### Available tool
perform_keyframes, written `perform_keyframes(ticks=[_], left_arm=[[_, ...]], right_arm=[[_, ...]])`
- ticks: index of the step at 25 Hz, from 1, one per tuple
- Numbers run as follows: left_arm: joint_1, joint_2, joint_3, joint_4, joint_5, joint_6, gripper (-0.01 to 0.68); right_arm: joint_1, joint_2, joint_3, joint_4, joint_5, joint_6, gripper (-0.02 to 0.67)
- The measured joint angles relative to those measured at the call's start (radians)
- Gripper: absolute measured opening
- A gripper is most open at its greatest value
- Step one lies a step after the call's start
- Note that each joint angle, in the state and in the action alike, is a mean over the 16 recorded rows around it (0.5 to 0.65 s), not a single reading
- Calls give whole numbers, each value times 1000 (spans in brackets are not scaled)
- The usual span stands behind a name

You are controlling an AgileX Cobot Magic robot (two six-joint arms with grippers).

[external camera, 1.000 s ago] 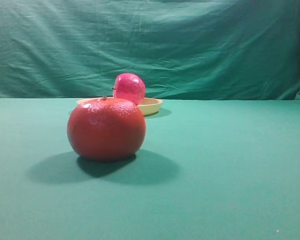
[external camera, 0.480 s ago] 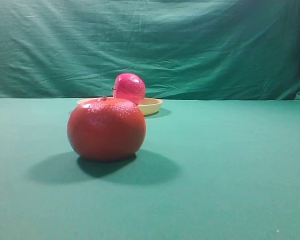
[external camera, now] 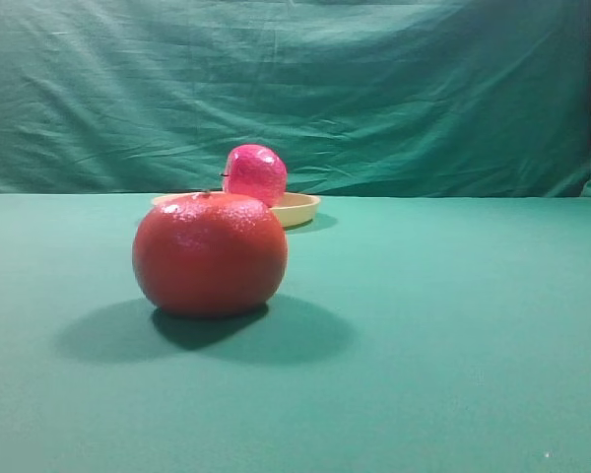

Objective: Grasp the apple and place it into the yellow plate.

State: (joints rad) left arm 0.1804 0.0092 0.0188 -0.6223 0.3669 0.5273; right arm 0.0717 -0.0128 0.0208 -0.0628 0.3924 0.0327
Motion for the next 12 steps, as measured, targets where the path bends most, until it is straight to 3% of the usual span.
perform_keyframes(ticks=[12], left_arm=[[0,0,0,0,0,0,157]], right_arm=[[0,0,0,0,0,2,0]])
